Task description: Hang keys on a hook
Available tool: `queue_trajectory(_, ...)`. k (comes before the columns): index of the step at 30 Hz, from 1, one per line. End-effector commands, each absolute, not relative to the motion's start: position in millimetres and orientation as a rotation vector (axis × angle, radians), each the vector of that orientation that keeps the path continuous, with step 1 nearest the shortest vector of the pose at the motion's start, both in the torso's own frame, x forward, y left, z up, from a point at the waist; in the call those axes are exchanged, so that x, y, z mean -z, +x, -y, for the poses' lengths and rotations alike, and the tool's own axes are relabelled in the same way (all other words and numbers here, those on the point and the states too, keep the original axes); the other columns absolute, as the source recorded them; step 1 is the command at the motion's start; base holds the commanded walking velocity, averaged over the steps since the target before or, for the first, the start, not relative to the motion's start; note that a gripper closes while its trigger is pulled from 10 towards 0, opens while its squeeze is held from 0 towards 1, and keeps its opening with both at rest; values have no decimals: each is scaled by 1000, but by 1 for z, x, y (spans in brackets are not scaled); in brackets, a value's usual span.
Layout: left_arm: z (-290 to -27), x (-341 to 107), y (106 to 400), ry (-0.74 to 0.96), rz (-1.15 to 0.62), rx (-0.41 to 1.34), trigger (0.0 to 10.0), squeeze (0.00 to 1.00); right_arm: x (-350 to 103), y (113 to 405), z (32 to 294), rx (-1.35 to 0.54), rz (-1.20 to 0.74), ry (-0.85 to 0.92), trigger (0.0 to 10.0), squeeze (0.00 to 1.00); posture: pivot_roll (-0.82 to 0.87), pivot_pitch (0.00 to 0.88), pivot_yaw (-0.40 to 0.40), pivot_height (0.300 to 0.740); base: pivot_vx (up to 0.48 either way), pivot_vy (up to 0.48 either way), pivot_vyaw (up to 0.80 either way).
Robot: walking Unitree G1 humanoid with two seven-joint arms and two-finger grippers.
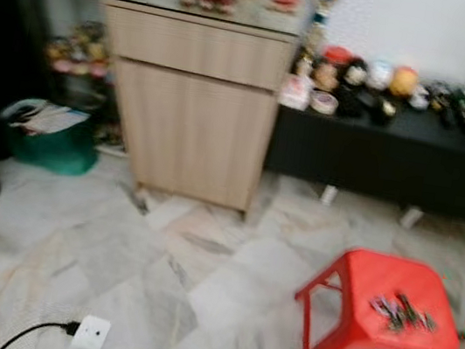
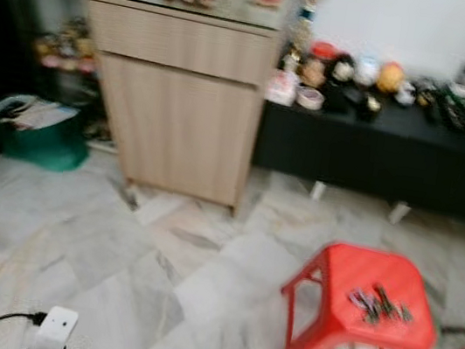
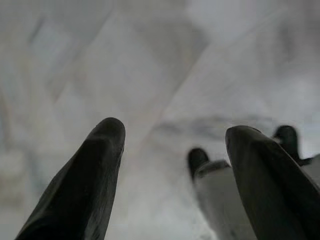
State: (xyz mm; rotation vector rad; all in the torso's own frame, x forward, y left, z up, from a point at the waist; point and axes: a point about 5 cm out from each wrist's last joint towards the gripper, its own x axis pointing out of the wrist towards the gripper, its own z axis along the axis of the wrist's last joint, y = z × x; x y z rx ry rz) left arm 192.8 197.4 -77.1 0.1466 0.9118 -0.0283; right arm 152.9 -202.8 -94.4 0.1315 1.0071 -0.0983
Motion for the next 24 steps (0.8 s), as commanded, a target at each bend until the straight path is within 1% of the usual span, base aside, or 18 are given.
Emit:
queue_trajectory(1,-207,79,186,181,-942,20,10000,0,95,154,196,92,-1003,149,10000,0,12,0,-4,737,0,0,-788)
queue_trajectory(3,-206,79,186,186,-944,25,10000,0,95,154,197,109,-992,164,10000,0,10,0,-2,737,0,0,-697)
queue_trajectory(8,-206,79,186,203,-943,36,10000,0,95,153,197,114,-990,167,10000,0,16,0,-3,737,0,0,0)
queue_trajectory(14,-206,79,186,205,-944,34,10000,0,95,154,197,125,-981,182,10000,0,18,0,-2,737,0,-252,0)
queue_trajectory(24,-206,79,186,200,-941,31,10000,0,95,154,196,148,-974,198,10000,0,2,0,7,737,0,-360,0)
